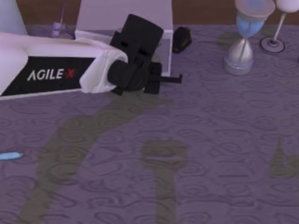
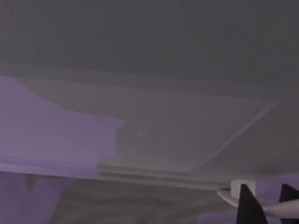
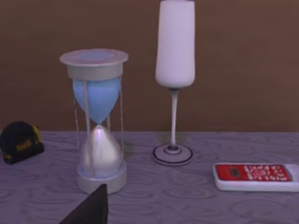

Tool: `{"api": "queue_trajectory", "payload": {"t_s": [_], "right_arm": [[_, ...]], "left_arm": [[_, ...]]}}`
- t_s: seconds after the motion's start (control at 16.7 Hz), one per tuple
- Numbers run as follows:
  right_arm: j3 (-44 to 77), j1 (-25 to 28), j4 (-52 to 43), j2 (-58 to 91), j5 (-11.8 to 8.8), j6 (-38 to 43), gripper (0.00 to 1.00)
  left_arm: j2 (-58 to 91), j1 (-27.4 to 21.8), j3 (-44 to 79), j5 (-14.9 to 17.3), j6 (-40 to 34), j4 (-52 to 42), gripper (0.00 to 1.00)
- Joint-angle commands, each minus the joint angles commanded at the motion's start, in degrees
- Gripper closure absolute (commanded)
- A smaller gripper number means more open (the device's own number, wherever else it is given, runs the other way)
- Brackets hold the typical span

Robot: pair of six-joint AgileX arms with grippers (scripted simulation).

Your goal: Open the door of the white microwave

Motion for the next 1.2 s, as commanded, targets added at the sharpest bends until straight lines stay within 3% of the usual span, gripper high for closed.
{"api": "queue_trajectory", "payload": {"t_s": [1.2], "right_arm": [[0.0, 0.0, 0.0, 0.0, 0.0, 0.0, 0.00]], "left_arm": [[-1.7, 0.6, -2.6, 2.0, 2.6, 1.5, 1.00]]}}
